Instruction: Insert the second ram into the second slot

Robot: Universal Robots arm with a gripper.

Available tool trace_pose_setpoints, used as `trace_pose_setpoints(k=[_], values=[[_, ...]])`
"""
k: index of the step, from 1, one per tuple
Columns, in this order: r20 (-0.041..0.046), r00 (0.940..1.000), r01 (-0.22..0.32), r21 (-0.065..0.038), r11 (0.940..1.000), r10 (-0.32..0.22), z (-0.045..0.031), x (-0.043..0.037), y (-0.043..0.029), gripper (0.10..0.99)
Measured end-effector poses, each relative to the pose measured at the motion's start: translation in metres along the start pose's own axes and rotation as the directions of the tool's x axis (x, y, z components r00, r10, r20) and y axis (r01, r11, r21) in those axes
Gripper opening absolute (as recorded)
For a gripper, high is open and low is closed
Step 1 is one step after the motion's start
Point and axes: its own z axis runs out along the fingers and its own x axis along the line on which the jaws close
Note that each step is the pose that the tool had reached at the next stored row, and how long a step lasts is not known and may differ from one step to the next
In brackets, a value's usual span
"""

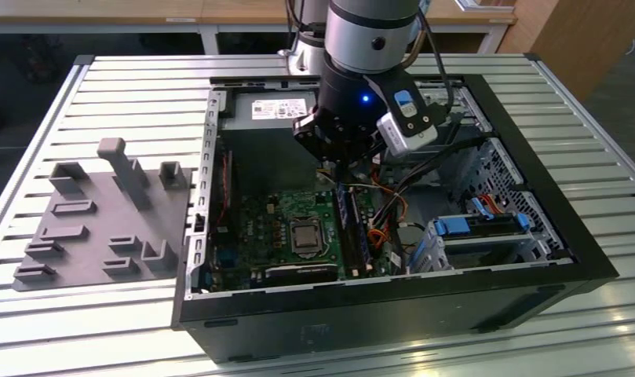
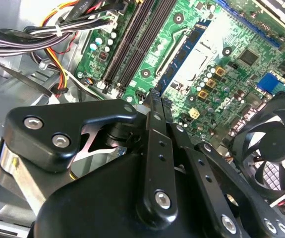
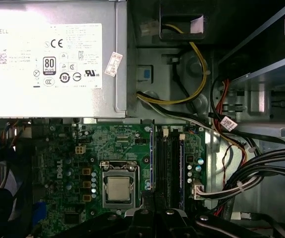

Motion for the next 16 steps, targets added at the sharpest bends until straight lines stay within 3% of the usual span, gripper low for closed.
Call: trace_pose_setpoints(k=[8, 16], values=[[0.0005, 0.9947, 0.103, 0.003, 0.9947, -0.103, 0.0025, 0.0000, -0.0001, 0.118], [0.0012, 0.9938, 0.111, 0.000, 0.9938, -0.111, 0.0052, -0.0001, -0.0001, 0.118]])
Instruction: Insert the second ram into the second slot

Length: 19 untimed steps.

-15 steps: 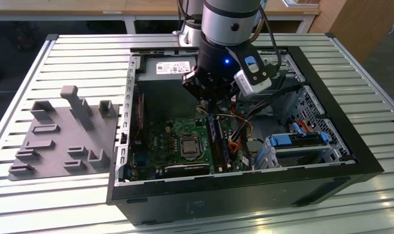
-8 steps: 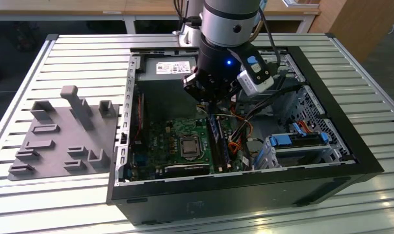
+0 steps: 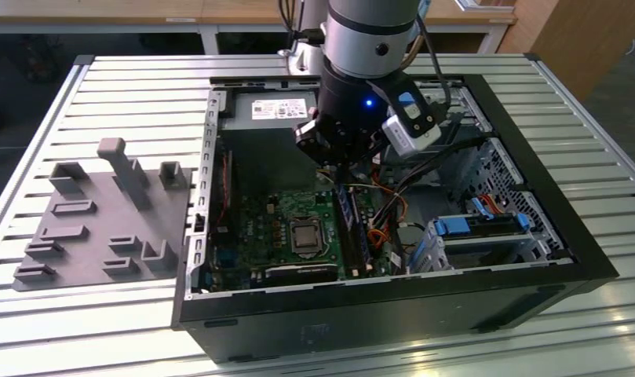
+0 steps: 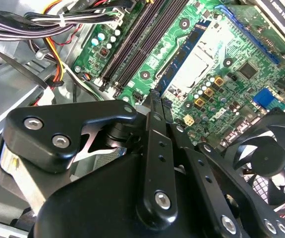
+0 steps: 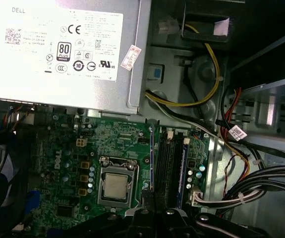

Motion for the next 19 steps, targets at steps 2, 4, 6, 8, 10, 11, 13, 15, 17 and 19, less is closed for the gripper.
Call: trace_pose_setpoints(k=[2, 4, 6, 8, 10, 11, 13, 15, 17, 19], values=[[0.0000, 1.0000, 0.001, 0.000, 1.0000, -0.001, 0.0008, 0.0000, 0.0000, 0.118], [0.0000, 1.0000, 0.001, 0.000, 1.0000, -0.001, 0.0015, 0.0000, 0.0000, 0.118], [0.0000, 1.0000, 0.002, 0.000, 1.0000, -0.002, 0.0020, 0.0000, 0.0000, 0.118], [0.0000, 1.0000, 0.003, 0.000, 1.0000, -0.003, 0.0024, -0.0001, 0.0000, 0.118], [-0.0001, 1.0000, 0.003, 0.000, 1.0000, -0.003, 0.0028, -0.0001, 0.0000, 0.118], [0.0000, 1.0000, 0.004, 0.000, 1.0000, -0.004, 0.0030, -0.0001, 0.0000, 0.118], [0.0000, 1.0000, 0.004, 0.000, 1.0000, -0.004, 0.0035, -0.0001, 0.0000, 0.118], [0.0000, 1.0000, 0.005, 0.000, 1.0000, -0.005, 0.0041, -0.0001, 0.0000, 0.118], [0.0000, 1.0000, 0.005, 0.000, 1.0000, -0.005, 0.0047, -0.0001, 0.0000, 0.118], [0.0000, 1.0000, 0.006, 0.000, 1.0000, -0.006, 0.0053, -0.0001, 0.0000, 0.118]])
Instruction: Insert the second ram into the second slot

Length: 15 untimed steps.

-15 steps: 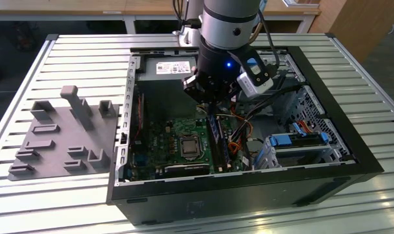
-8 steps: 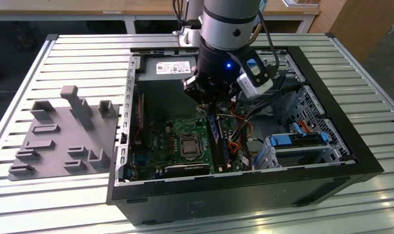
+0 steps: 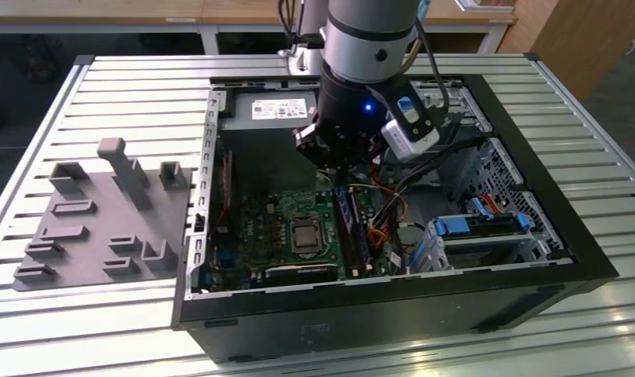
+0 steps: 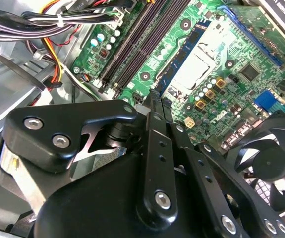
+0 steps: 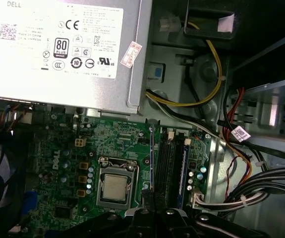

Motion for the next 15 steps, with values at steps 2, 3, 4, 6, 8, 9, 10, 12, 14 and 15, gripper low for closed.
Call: trace_pose_setpoints(k=[2, 3, 4, 6, 8, 9, 10, 12, 14, 15], values=[[0.0000, 1.0000, 0.001, 0.000, 1.0000, -0.001, 0.0006, 0.0000, 0.0000, 0.118], [0.0000, 1.0000, 0.001, 0.000, 1.0000, -0.001, 0.0009, 0.0000, 0.0000, 0.118], [0.0000, 1.0000, 0.001, 0.000, 1.0000, -0.001, 0.0012, 0.0000, 0.0000, 0.118], [0.0000, 1.0000, 0.001, 0.000, 1.0000, -0.001, 0.0018, 0.0000, 0.0000, 0.118], [0.0000, 1.0000, 0.002, 0.000, 1.0000, -0.002, 0.0024, -0.0001, 0.0000, 0.118], [-0.0001, 1.0000, 0.002, 0.000, 1.0000, -0.002, 0.0027, -0.0001, 0.0000, 0.118], [-0.0001, 1.0000, 0.002, 0.000, 1.0000, -0.002, 0.0029, -0.0001, 0.0000, 0.118], [0.0000, 1.0000, 0.002, 0.000, 1.0000, -0.002, 0.0033, -0.0001, 0.0000, 0.118], [0.0000, 1.0000, 0.002, 0.000, 1.0000, -0.002, 0.0037, -0.0001, 0.0000, 0.118], [0.0000, 1.0000, 0.002, 0.000, 1.0000, -0.002, 0.0038, -0.0001, 0.0000, 0.118]])
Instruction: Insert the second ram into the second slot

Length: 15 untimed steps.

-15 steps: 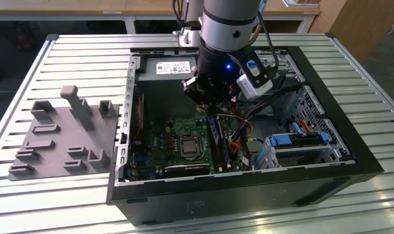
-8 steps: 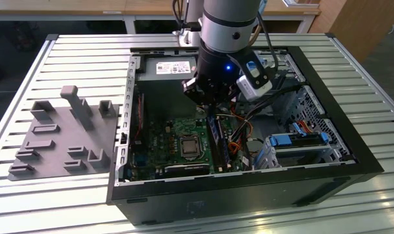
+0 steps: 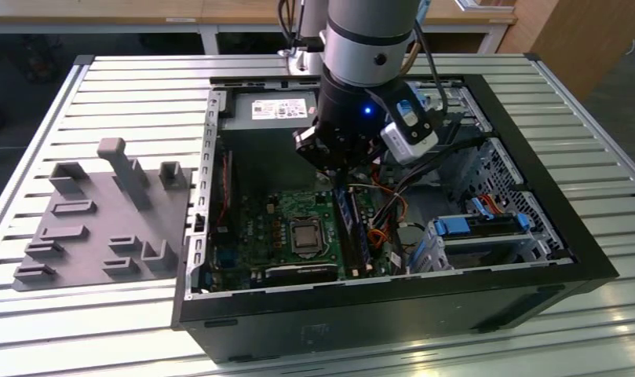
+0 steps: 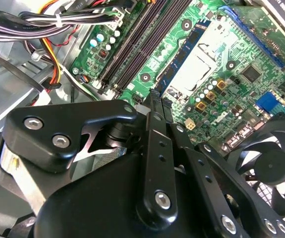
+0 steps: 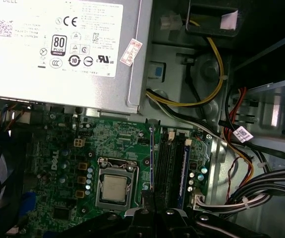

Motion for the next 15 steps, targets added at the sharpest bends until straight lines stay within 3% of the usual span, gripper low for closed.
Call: trace_pose_setpoints(k=[7, 11, 15], values=[[0.0001, 1.0000, 0.000, 0.001, 1.0000, 0.000, 0.0006, 0.0000, 0.0000, 0.118], [-0.0009, 1.0000, 0.000, 0.011, 0.9999, 0.000, 0.0014, 0.0000, 0.0000, 0.118], [-0.0012, 1.0000, -0.001, 0.012, 0.9999, 0.001, 0.0044, 0.0015, 0.0001, 0.118]])
